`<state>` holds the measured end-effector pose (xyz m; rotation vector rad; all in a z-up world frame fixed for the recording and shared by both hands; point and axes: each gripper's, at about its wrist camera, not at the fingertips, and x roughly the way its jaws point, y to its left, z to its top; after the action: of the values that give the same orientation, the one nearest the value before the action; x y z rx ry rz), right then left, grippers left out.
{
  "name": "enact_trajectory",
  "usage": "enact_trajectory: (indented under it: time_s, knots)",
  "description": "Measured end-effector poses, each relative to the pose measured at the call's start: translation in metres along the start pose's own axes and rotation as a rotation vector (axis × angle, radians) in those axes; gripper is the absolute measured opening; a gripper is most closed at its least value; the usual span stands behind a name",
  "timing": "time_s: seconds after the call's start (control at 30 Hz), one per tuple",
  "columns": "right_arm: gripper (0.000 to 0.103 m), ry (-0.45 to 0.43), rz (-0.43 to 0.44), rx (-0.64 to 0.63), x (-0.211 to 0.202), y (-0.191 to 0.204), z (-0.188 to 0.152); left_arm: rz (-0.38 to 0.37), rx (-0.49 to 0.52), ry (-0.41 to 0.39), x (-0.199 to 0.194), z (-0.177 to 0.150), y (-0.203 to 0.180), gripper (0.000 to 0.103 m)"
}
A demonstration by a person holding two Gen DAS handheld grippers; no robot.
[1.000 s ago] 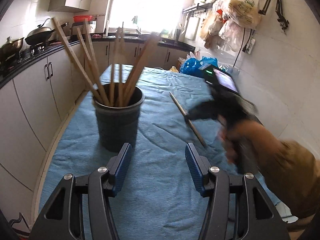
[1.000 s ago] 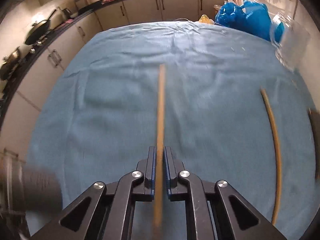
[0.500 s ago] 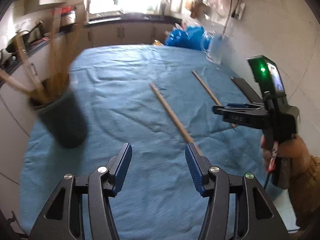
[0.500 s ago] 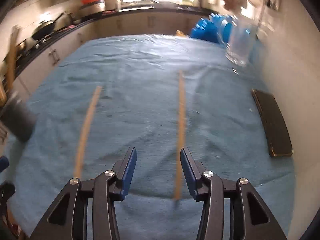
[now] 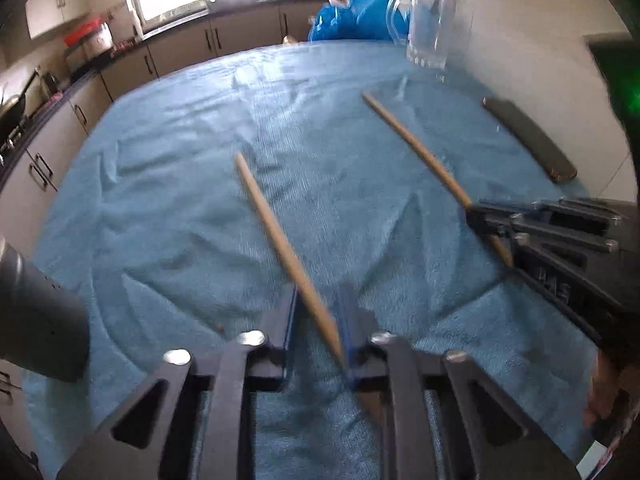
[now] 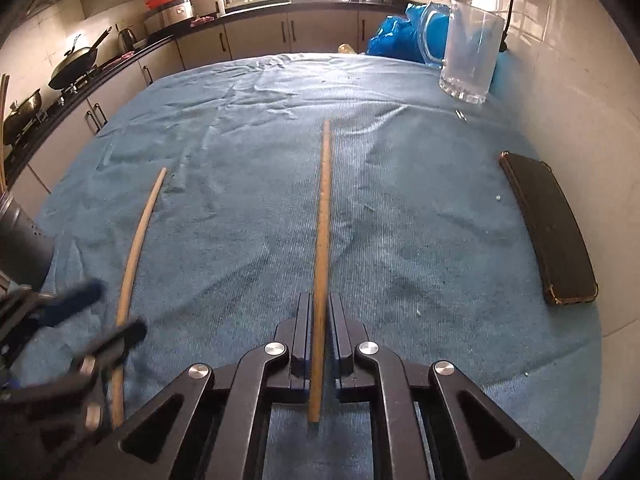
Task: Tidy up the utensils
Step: 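Close the left tool on a chopstick while the right tool grasps the other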
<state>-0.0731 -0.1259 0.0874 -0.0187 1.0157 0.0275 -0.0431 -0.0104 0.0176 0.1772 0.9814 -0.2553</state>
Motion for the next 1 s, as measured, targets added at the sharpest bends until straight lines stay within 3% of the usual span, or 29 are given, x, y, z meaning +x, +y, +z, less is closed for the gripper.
enact_trajectory:
  time_s: [0.13, 0.37, 0.5, 0.57, 0.73, 0.8, 1.0]
  knots:
    - [0.008, 0.031, 0.005, -0.014, -0.008, 0.0, -0.012, -0.046, -0.048, 0.025, -0.011, -0.007, 0.008, 0.011]
    - [0.008, 0.127, 0.091, -0.008, -0.047, -0.01, -0.065, -0.182, -0.04, 0.103, -0.049, -0.054, 0.018, 0.011]
    - [0.029, 0.178, 0.186, -0.01, -0.058, -0.018, -0.073, -0.285, -0.071, 0.131, -0.066, -0.062, 0.031, 0.023]
    - [0.033, 0.14, 0.14, -0.021, -0.062, -0.023, -0.062, -0.262, -0.07, 0.104, -0.071, -0.057, 0.035, 0.03]
    - [0.034, 0.14, 0.158, 0.016, -0.041, -0.024, -0.028, -0.22, -0.08, 0.095, -0.058, -0.028, 0.04, 0.031]
    - [0.034, 0.135, 0.112, -0.023, -0.029, -0.015, -0.016, -0.166, -0.079, 0.098, -0.046, -0.014, 0.039, 0.031]
    - [0.034, 0.178, 0.049, -0.064, 0.001, -0.005, 0.006, -0.116, -0.043, 0.172, -0.006, 0.012, 0.032, 0.03]
